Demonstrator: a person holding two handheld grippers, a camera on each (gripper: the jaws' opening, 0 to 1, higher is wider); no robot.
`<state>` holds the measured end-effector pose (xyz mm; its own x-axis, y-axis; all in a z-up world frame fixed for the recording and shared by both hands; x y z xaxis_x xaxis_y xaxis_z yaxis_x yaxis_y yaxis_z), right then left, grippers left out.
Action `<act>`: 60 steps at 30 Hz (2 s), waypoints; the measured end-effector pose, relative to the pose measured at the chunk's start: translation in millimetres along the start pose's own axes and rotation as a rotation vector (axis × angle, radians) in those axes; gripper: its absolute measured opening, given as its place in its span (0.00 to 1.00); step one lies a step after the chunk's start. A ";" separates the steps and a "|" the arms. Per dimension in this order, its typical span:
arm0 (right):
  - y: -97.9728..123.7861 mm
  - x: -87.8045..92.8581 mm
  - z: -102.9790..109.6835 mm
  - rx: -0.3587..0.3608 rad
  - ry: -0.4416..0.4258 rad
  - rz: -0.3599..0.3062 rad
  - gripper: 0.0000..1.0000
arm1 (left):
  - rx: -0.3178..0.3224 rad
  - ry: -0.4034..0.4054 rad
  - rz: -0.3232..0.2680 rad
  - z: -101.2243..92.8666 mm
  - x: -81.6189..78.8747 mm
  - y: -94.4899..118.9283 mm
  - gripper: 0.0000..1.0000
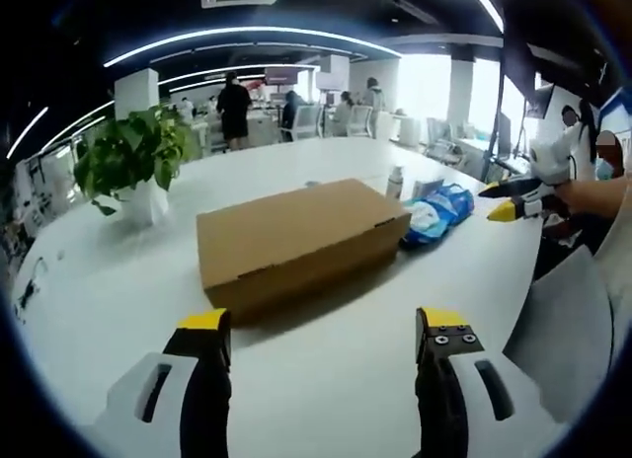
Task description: Operate the shoe box by opening the lid, removing the specified soft item, and placing it in the target area until the item is outside and the box remains undamaged.
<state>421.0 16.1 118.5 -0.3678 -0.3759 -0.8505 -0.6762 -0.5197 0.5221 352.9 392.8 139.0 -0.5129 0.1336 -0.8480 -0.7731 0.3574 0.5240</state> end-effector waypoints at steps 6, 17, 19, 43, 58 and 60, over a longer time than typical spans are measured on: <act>19.3 8.9 0.6 0.021 0.006 -0.007 0.57 | 0.036 -0.003 -0.004 -25.0 8.8 11.1 0.85; 54.5 23.7 -2.1 0.053 -0.025 -0.026 0.70 | 0.017 0.044 -0.033 -43.9 22.4 34.9 0.98; 60.6 27.0 -2.0 0.054 -0.031 -0.028 0.73 | 0.012 0.061 -0.056 -44.5 23.4 40.0 0.99; 81.5 36.1 3.1 0.067 -0.022 -0.065 0.96 | -0.018 0.061 -0.097 -48.6 24.8 46.1 1.00; 81.5 37.9 1.7 0.076 -0.039 -0.069 0.96 | -0.007 0.056 -0.083 -52.0 29.8 39.6 1.00; 81.5 38.0 1.1 0.077 -0.041 -0.070 0.96 | -0.005 0.056 -0.080 -52.2 30.2 38.6 1.00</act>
<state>351.1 -39.7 128.7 -0.3428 -0.3084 -0.8874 -0.7478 -0.4822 0.4564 288.0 362.4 137.8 -0.4693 0.0526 -0.8815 -0.8144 0.3601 0.4550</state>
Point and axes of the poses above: the point that each gripper's makers call its tool centre point, and the gripper's own axes: y roughly backward along the fingers, z roughly to its left, x roughly out of its underside, the point moved 7 cm from there along y, roughly backward along the fingers, and after that the axes turned 3 degrees about y, right-handed, at the moved point
